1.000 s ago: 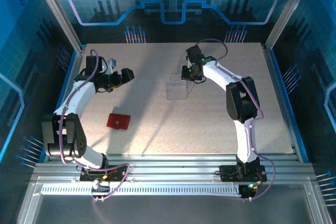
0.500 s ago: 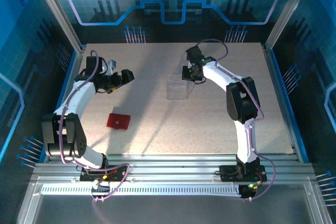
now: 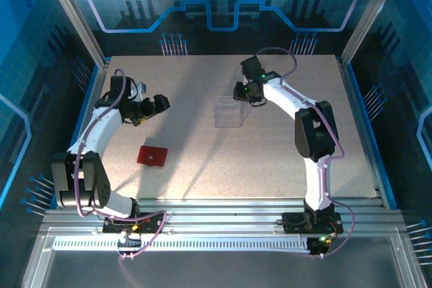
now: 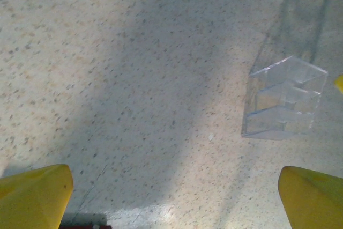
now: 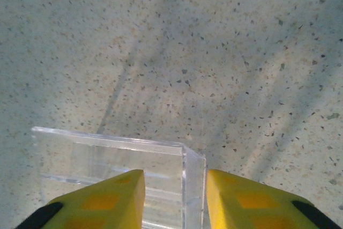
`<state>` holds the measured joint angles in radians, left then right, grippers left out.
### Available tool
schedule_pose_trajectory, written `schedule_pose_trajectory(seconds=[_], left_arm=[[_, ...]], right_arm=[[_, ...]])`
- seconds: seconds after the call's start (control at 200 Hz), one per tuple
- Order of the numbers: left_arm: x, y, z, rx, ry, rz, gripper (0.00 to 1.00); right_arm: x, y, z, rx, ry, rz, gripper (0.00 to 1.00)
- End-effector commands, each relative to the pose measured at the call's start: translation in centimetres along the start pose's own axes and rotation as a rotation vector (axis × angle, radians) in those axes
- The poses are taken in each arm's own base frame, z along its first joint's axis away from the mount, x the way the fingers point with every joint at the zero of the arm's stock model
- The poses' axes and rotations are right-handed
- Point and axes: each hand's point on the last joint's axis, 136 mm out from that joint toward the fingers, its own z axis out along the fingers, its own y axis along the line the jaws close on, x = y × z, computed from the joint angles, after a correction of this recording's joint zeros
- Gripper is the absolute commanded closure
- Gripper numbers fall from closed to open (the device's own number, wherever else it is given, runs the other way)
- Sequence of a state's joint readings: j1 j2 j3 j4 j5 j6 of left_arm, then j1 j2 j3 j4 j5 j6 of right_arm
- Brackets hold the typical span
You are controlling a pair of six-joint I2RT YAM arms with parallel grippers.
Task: Take the credit cards out of the card holder
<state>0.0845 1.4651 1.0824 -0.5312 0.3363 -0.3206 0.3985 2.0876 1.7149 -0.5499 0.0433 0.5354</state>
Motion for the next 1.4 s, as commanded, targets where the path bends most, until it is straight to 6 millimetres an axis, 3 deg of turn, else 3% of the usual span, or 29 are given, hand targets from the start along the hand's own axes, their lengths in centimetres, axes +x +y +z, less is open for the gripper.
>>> schedule_pose_trajectory(seconds=[0.0,0.35,0.595,1.026,1.396], left_arm=[[2.3,2.3,-0.3,-0.112,0.030,-0.070,0.01],[6.5,8.4,0.0,-0.349,0.035,-0.140,0.01],[8.5,10.0,1.5,-0.377,0.094,-0.160,0.01],[12.3,9.6,1.7,-0.311,0.199,-0.202,0.01],[15.1,6.0,1.3,-0.216,0.256,-0.189,0.01]], right_arm=[[-1.1,1.4,-3.0,-0.051,-0.050,-0.001,0.59],[-1.0,2.0,-6.9,-0.102,-0.104,-0.020,0.50],[0.3,1.3,-7.7,-0.114,-0.100,-0.015,0.49],[1.8,1.1,-7.3,-0.143,-0.075,0.002,0.48],[2.6,0.8,-7.3,-0.145,-0.068,-0.001,0.47]])
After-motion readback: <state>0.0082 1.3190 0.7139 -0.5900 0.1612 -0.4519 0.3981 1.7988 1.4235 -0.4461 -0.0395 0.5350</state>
